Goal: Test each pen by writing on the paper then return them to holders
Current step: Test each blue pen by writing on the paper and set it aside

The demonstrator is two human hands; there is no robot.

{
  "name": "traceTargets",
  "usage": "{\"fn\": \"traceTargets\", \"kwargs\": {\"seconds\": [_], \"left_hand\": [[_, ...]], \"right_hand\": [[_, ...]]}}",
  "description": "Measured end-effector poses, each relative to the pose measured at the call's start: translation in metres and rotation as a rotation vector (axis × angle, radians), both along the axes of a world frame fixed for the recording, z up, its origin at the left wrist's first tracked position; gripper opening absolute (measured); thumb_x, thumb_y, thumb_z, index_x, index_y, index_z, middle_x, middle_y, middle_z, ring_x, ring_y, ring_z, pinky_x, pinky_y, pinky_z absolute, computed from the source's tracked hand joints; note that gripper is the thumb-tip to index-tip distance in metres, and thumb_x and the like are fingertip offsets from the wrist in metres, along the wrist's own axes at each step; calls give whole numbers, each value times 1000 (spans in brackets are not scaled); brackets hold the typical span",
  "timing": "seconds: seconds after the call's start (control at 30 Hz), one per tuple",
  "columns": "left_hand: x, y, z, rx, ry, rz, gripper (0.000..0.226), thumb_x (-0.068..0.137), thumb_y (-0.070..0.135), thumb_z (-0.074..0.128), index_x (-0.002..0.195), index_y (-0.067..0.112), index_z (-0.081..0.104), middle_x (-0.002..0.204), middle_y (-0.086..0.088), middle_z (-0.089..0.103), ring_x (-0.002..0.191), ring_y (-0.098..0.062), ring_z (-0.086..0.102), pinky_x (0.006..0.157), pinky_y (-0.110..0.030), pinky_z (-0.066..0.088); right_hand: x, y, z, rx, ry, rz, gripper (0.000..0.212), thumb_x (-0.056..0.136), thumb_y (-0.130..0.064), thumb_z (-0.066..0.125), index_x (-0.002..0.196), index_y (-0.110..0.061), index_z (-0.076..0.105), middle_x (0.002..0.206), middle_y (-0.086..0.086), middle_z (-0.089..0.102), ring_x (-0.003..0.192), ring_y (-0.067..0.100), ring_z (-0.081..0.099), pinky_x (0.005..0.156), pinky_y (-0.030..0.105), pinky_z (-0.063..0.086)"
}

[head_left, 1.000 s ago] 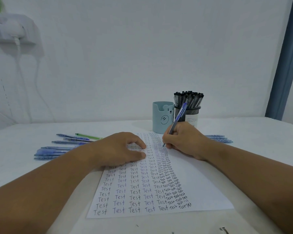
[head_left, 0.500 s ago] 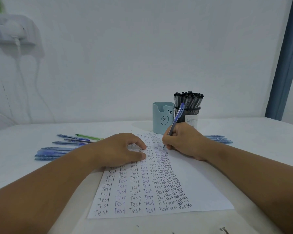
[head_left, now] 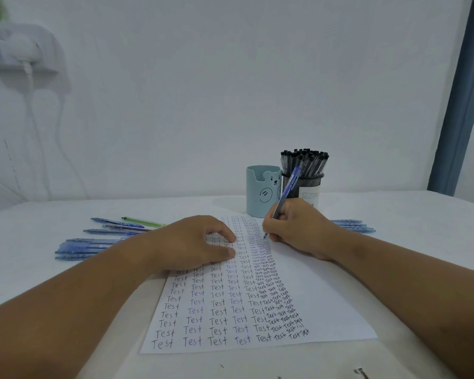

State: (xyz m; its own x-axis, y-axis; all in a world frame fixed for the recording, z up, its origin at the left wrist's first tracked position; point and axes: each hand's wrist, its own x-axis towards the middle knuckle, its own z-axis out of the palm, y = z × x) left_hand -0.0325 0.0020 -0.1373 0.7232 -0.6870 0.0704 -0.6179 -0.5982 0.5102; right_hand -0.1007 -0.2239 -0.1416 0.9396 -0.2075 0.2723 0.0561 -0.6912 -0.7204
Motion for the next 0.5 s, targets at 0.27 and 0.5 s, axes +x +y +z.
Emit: {"fn": "traceTargets", "kwargs": {"seconds": [0.27,0.5], "left_hand": [[-3,-1,1,-4,10,15,26,88,48,71,113,44,66,130,29,50,124,3,43,102,-23,30],[-4,0,2,-4,17,19,26,88,49,70,113,44,66,131,29,50,125,2,42,104,-24,30]], "right_hand": [[-1,2,2,-73,-10,11,16,86,-12,62,79,1,68,58,-3,65,51,5,51,61,23,47],[-1,2,3,-79,2,17,16,86,-14,62,73,-8,68,58,-4,66,51,3,53,63,24,47]]}}
